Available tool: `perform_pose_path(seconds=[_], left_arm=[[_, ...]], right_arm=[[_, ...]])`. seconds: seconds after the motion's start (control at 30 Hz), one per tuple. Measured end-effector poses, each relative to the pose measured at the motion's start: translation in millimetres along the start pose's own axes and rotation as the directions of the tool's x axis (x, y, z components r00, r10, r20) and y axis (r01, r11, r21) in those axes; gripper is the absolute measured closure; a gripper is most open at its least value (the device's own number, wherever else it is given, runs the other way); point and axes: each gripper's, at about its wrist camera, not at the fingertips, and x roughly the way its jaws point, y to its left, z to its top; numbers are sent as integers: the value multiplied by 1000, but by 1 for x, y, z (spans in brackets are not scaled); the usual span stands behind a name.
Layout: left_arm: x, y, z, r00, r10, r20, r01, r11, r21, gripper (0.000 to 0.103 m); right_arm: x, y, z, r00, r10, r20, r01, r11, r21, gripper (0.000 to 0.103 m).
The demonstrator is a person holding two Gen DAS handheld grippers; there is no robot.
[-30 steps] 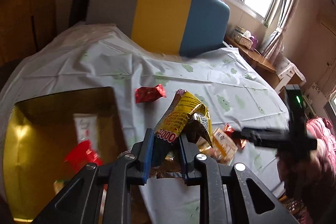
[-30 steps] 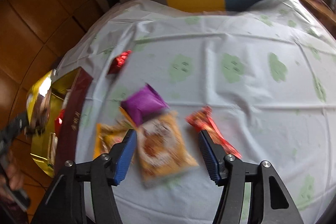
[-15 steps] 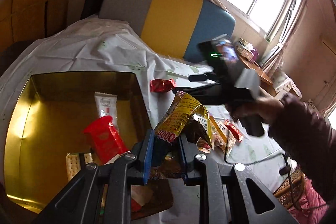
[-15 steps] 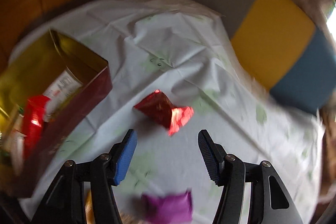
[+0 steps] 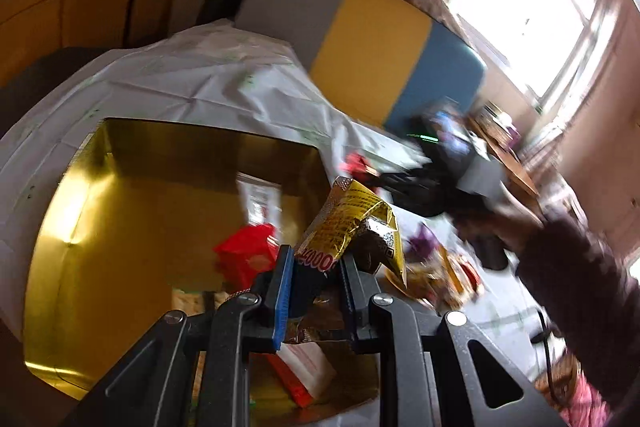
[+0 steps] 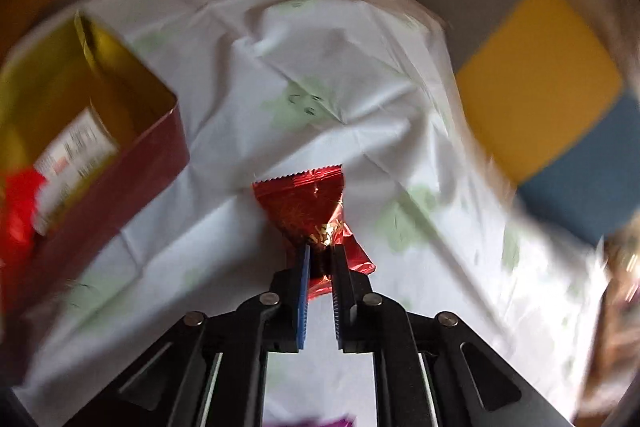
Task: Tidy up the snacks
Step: 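Drop the yellow bag into the tin with left tool while right grasps red foil packet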
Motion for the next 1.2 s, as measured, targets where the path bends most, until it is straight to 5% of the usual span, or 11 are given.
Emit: perform_pose_path(seconds=[0.3, 0.67, 1.0, 1.2], left_arm=[[33, 41, 33, 988, 150, -33, -154, 976, -152, 82], [79, 63, 56, 948, 304, -96, -316, 933, -171, 76], [53, 47, 33, 952, 299, -72, -306, 943, -129, 69], [29, 22, 7, 961, 271, -49, -273, 960, -55, 69]], right_arm=[[-46, -21, -81, 997, 75, 16, -77, 975, 207, 94], [-51, -24, -110, 994, 103, 43, -112, 937, 330, 97], [-36, -32, -97, 987, 149, 52, -158, 912, 379, 97], [-23, -30, -83, 991, 133, 33, -136, 914, 381, 74]])
